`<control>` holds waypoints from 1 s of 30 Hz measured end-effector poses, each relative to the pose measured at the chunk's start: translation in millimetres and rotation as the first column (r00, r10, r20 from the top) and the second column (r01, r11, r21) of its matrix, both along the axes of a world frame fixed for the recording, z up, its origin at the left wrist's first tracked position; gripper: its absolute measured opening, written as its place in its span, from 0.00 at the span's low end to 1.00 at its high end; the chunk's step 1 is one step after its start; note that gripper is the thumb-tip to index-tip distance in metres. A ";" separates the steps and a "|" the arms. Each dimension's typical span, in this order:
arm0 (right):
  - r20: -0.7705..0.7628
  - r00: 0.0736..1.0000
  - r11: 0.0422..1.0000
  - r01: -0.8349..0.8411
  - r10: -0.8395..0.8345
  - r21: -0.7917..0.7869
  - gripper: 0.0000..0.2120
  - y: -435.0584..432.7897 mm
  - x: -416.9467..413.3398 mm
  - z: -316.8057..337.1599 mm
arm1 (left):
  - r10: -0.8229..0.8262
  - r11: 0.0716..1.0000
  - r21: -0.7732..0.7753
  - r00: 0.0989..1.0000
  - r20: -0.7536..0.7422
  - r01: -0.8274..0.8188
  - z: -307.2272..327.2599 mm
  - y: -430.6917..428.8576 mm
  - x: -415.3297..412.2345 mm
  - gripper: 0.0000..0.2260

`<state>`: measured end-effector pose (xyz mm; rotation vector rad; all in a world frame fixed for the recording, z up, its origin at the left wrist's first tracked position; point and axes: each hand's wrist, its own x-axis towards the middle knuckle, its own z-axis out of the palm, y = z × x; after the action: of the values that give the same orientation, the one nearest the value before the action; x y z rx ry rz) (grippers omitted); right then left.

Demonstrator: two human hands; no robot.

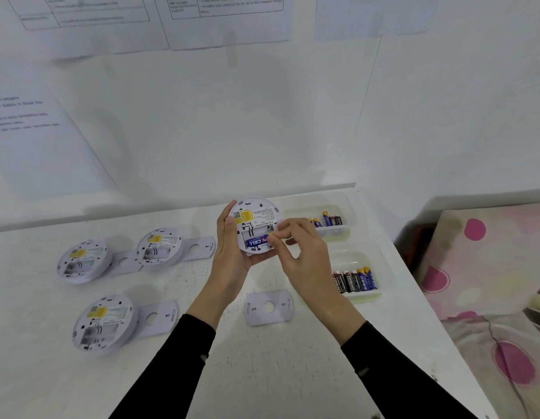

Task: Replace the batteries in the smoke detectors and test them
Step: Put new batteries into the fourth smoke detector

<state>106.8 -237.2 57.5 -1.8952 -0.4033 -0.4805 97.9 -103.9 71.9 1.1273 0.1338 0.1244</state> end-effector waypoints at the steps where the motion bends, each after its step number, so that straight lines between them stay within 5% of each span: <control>1: 0.017 1.000 1.000 0.001 -0.001 -0.007 0.01 0.2 0.7 -1.3 | -0.001 1.000 0.003 1.000 0.004 0.001 -0.2 0.0 0.1 0.16; 6: 0.105 0.994 0.998 0.015 -0.008 -0.069 0.01 -2.4 1.3 -5.4 | -0.019 0.999 0.033 1.000 0.021 0.019 0.3 -0.1 1.4 0.15; 16: 0.364 0.931 0.874 0.183 -0.008 -0.450 0.07 -4.4 4.3 -13.6 | -0.038 0.994 0.099 0.999 0.003 0.037 0.2 0.1 3.9 0.15; 20: 0.053 0.984 0.962 -0.157 0.173 -0.223 0.07 -19.3 16.9 4.4 | -0.030 0.996 0.088 0.999 -0.017 0.031 -1.9 4.4 3.8 0.15; 23: -0.126 0.992 0.999 -0.003 -0.003 -0.046 0.05 -32.9 50.9 17.8 | -0.026 0.998 0.056 0.999 -0.040 0.028 0.9 5.2 3.3 0.14; 25: -0.255 0.956 0.978 0.097 -0.144 -0.186 0.08 -42.5 83.6 17.0 | -0.014 0.999 0.033 0.999 -0.044 0.015 2.3 6.5 2.4 0.14; 30: -0.541 0.826 0.857 -0.158 -0.158 -0.491 0.12 -38.8 133.5 0.1 | 0.005 1.000 -0.019 0.999 -0.051 -0.006 3.5 12.1 1.9 0.17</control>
<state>240.3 -276.0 57.6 -2.4456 -0.1310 0.2492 99.8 -91.8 75.4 1.1110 0.1832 0.0991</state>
